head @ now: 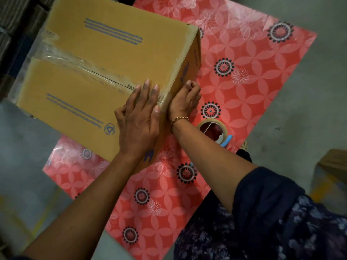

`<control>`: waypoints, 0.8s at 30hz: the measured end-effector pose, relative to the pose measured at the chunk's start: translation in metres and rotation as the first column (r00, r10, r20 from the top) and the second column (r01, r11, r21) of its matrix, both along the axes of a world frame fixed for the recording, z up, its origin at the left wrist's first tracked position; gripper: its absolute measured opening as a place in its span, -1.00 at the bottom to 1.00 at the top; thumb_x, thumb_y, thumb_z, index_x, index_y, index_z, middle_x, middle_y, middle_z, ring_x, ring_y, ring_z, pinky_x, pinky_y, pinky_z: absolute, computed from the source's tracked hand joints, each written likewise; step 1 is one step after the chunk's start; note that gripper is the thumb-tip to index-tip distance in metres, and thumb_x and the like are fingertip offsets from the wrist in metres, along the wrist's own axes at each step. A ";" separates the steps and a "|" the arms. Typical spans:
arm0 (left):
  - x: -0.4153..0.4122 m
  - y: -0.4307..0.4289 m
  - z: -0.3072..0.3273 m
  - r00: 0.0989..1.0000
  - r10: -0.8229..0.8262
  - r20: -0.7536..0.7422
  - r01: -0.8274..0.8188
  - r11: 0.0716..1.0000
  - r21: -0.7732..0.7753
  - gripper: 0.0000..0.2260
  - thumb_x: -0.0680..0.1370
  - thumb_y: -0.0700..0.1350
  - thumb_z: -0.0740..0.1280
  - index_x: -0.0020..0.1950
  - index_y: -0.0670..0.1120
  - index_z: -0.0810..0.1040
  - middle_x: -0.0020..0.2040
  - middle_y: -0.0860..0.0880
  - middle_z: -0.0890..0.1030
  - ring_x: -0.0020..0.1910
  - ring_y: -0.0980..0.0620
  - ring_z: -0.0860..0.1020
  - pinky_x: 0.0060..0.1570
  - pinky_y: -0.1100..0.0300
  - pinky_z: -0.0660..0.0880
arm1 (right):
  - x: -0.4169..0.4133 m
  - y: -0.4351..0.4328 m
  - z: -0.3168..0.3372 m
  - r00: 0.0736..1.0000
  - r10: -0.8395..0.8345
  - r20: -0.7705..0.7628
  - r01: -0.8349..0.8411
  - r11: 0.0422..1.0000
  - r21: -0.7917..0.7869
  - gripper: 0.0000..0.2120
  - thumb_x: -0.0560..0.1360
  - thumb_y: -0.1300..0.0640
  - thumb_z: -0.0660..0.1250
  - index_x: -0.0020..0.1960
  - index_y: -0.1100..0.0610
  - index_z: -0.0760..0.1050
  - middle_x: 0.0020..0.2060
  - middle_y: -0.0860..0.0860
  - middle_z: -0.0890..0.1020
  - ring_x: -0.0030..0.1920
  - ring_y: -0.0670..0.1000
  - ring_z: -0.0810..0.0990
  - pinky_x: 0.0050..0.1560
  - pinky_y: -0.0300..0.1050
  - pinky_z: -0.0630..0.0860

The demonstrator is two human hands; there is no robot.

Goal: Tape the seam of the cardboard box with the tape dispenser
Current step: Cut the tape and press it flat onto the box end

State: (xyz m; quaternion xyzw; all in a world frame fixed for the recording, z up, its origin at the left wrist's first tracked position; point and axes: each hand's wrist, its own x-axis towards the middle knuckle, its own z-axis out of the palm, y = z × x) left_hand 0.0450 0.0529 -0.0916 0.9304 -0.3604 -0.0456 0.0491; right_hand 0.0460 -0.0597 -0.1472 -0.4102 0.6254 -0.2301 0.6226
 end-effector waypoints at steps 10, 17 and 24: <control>0.002 0.003 0.003 0.999 -0.033 0.008 0.033 0.999 0.042 -0.49 0.68 0.14 -0.05 0.63 0.06 0.19 0.66 0.06 0.14 0.62 0.06 0.15 0.17 -0.07 0.25 | -0.055 0.059 0.067 0.823 0.426 0.377 -0.481 0.875 0.061 -0.53 0.68 -0.12 -0.13 0.53 -0.09 -0.19 0.63 0.04 -0.17 0.59 -0.10 -0.24 0.59 -0.05 -0.24; 0.009 -0.004 0.003 0.999 -0.028 -0.027 0.030 0.994 0.105 -0.33 0.61 0.27 -0.33 0.65 0.01 0.00 0.67 0.05 0.01 0.64 0.03 0.02 0.36 -0.03 0.17 | -0.040 0.056 0.060 0.792 0.508 0.338 -0.542 0.840 0.010 -0.38 0.67 -0.12 -0.13 0.60 0.13 -0.26 0.61 -0.02 -0.25 0.55 -0.20 -0.29 0.47 -0.32 -0.31; 0.021 0.001 -0.009 0.999 0.004 -0.050 -0.008 0.996 -0.090 -0.53 0.68 0.07 0.07 0.61 0.15 0.13 0.65 0.09 0.18 0.61 0.09 0.15 0.33 0.06 0.13 | -0.024 0.047 0.058 0.829 0.412 0.378 -0.470 0.880 0.073 -0.24 0.59 -0.30 -0.09 0.62 0.09 -0.19 0.62 -0.08 -0.19 0.54 -0.25 -0.24 0.58 -0.13 -0.23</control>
